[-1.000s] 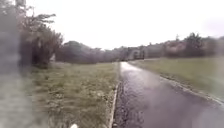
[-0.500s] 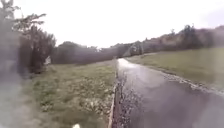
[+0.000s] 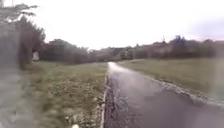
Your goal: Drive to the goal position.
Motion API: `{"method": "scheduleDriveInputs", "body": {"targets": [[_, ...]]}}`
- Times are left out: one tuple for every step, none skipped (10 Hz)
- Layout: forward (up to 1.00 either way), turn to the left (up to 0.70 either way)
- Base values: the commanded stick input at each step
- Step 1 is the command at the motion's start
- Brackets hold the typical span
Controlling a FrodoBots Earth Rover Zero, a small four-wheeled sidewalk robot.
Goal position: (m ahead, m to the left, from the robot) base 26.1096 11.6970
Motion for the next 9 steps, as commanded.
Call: {"method": "scheduleDriveInputs", "body": {"targets": [[0.70,-0.35],[0.70,-0.28],[0.70,-0.09],[0.70,0.00],[0.70,0.00],[0.70,0.00],[0.70,0.00],[0.70,0.00],[0.70,0.00]]}}
